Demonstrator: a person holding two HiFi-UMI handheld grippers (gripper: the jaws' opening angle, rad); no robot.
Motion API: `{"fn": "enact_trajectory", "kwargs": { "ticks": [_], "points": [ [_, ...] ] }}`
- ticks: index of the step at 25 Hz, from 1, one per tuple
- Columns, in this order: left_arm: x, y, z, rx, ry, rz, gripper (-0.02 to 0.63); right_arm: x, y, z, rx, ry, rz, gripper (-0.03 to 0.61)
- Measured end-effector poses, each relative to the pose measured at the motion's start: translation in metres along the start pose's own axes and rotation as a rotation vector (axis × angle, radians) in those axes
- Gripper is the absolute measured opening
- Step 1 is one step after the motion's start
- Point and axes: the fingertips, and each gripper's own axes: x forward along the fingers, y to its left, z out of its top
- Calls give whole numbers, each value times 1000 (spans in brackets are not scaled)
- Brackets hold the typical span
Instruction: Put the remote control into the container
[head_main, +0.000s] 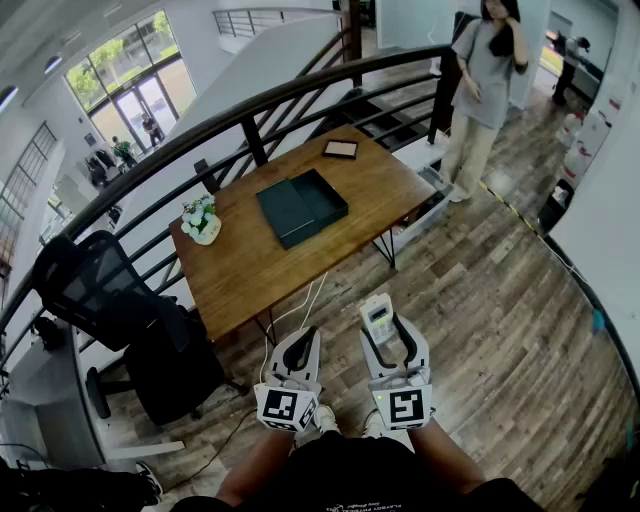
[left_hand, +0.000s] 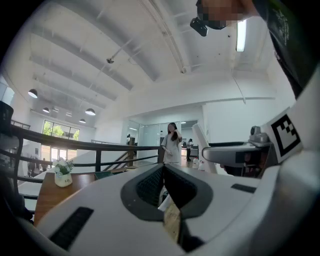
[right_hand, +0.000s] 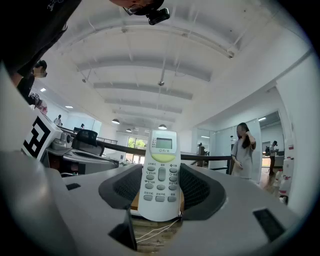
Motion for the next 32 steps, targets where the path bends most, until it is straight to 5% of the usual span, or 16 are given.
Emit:
{"fn": "enact_trajectory", "kwargs": {
  "ticks": [11,19,32],
  "points": [
    [-1,16,4,15,-3,-13,8,13,7,12,-17,-27,-36,250],
    [-4,40,6,17,-26,-21,8,28,20,22,71,-72,-38,250],
    [-12,82,8,15,-30,-56,8,56,59,16,58,-12,-45,250]
  ]
}}
